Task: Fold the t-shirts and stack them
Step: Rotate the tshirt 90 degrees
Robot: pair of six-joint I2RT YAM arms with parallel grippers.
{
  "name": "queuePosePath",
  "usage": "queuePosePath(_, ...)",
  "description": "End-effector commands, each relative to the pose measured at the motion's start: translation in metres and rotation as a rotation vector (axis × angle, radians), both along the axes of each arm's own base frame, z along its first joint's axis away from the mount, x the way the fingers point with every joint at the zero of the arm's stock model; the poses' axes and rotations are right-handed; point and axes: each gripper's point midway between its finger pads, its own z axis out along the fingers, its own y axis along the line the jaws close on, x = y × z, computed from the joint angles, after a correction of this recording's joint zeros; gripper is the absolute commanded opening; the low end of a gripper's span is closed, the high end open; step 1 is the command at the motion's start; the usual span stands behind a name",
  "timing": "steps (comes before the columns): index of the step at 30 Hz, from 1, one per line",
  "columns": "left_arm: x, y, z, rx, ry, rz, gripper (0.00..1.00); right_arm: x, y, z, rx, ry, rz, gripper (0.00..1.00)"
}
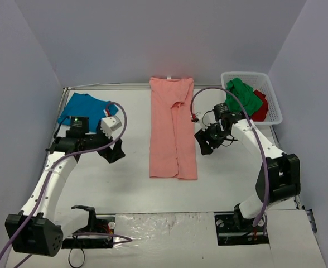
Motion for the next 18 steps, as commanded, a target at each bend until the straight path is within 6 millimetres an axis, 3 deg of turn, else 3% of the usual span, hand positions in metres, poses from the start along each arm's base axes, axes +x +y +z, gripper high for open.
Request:
queuePosePath(1,-0.013,-0.023,0.005,0.138,-0.100,-0.191,0.84,0.000,-0.006,0.002,0.061,0.000,-0.032,0.55)
queuePosePath(6,-0.025,-0.040,-0.028,0.339,-0.168,-0.365,0.81,0.003,-0.027,-0.004,0.132,0.010,-0.114,0.56)
queuePosePath(7,-0.028,-0.053,-0.030,0.349,-0.203,-0.412,0.81,0.004,-0.032,-0.004,0.137,0.010,-0.142,0.57)
queuePosePath(10,-0.029,-0.067,-0.048,0.400,-0.253,-0.468,0.81,0.007,-0.041,-0.002,0.148,-0.017,-0.188,0.60)
queuePosePath(11,-0.025,-0.063,-0.057,0.449,-0.256,-0.455,0.81,0.008,-0.043,-0.001,0.154,-0.028,-0.198,0.61)
queuePosePath(15,-0.012,-0.082,-0.076,0.464,-0.300,-0.479,0.79,0.009,-0.051,-0.005,0.150,-0.016,-0.236,0.62)
queuePosePath(18,-0.015,-0.095,-0.086,0.440,-0.295,-0.494,0.79,0.010,-0.057,-0.006,0.143,-0.014,-0.256,0.62)
